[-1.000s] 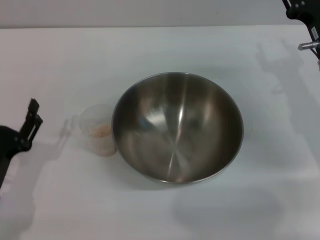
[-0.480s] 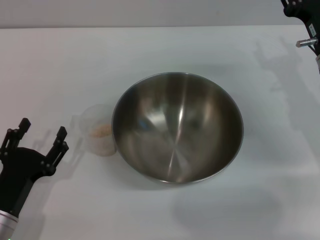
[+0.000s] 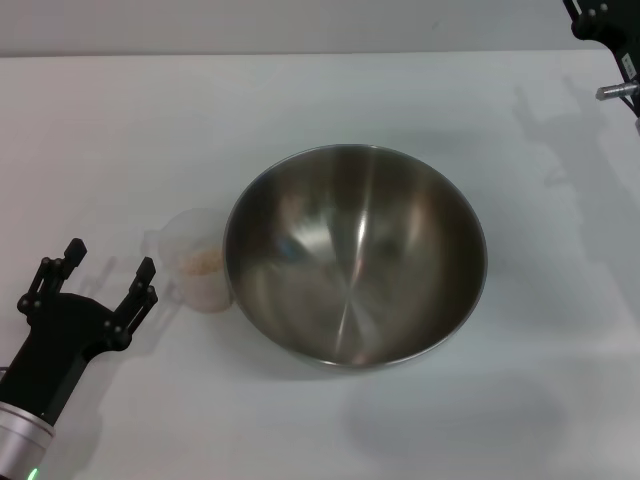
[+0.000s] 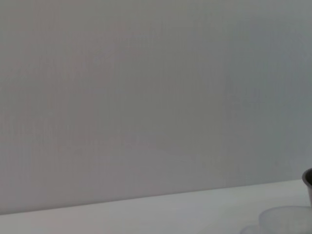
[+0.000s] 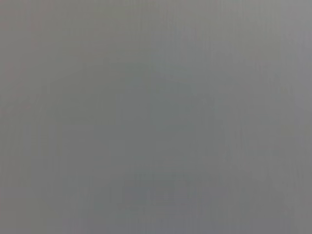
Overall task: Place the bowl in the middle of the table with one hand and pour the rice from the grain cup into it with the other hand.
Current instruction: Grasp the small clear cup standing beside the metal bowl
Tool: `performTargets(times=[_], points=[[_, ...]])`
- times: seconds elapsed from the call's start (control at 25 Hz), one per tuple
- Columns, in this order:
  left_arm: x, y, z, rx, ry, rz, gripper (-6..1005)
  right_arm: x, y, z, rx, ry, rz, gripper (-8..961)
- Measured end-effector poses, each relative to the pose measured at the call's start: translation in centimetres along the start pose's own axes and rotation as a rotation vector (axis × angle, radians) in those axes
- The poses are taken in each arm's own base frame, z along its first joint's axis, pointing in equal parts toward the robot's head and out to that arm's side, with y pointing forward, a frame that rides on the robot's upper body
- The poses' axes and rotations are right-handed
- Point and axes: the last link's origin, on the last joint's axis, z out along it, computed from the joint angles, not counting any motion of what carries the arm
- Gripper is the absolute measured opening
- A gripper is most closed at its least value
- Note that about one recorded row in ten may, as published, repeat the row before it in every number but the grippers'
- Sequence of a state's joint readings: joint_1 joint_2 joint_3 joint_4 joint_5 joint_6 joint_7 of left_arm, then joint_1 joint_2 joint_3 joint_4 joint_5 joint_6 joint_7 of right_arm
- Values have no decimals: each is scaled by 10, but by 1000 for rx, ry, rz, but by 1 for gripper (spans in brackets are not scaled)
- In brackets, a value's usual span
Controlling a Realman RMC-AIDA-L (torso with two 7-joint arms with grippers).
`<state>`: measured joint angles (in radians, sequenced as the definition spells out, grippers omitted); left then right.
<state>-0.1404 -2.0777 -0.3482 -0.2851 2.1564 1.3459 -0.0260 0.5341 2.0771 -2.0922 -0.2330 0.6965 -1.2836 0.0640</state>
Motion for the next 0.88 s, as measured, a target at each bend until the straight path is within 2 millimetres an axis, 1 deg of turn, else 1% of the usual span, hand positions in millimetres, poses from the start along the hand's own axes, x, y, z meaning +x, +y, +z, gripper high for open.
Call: performTargets(times=[0.6, 0.88], points=[[-1, -5, 14, -10, -28, 20, 813, 0, 0, -1, 1, 0, 4, 694], [-2, -7, 29, -15, -58, 29, 814, 1, 0, -3, -3, 4, 6, 694]])
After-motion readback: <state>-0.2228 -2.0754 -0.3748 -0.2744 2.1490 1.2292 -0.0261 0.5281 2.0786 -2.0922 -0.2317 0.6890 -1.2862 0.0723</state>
